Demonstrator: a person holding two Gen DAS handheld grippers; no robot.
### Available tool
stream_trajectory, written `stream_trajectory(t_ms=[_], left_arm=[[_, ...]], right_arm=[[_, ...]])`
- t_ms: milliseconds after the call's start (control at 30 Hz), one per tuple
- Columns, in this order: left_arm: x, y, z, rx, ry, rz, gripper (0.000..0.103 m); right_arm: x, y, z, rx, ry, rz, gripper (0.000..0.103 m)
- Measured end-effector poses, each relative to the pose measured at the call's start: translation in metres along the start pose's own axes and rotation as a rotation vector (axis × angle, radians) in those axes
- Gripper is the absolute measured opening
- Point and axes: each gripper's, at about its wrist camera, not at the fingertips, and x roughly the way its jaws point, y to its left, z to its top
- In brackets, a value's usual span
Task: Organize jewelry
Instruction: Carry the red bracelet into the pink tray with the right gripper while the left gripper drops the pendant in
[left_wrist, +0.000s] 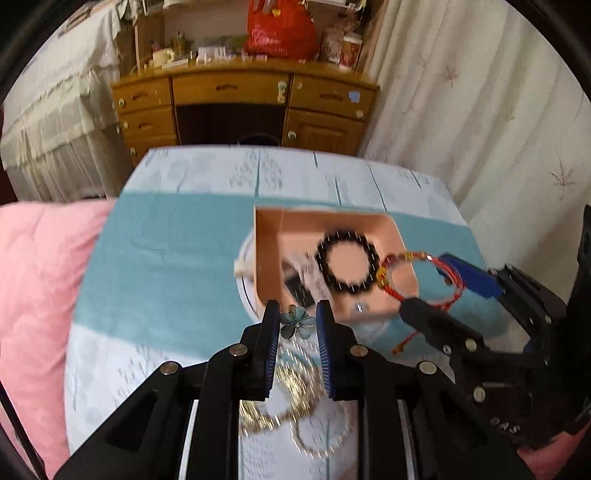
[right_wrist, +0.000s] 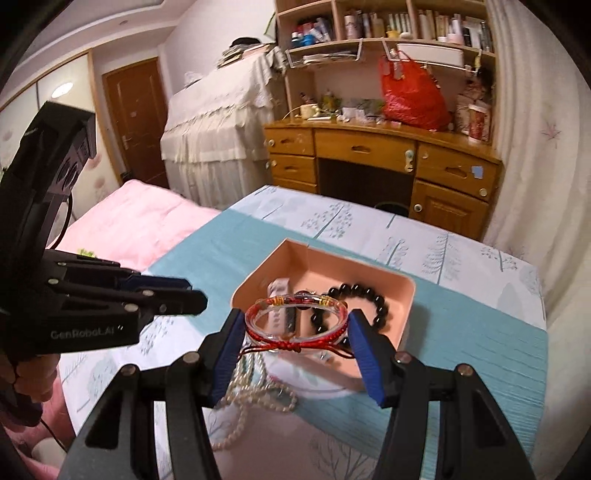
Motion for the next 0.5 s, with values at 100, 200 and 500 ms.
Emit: stream_trajectory(t_ms=[100, 200, 500], left_arm=[[0.003, -0.001, 0.016, 0.011, -0.033, 0.008, 0.018], [0.009, -0.004, 0.032, 0.020, -0.062, 0.006, 0.018], [0.028, -0.010, 0.044, -0.024, -0.043, 0.022, 0.065]], right_arm=[[0.003, -0.007, 0.007, 0.023, -0.012, -0.028, 0.058], [0.006, -0.015, 0.015, 0.060, -0.025, -0.043, 0.058], [0.029, -0.032, 0.019, 0.128, 0.049, -0.093, 0.059]])
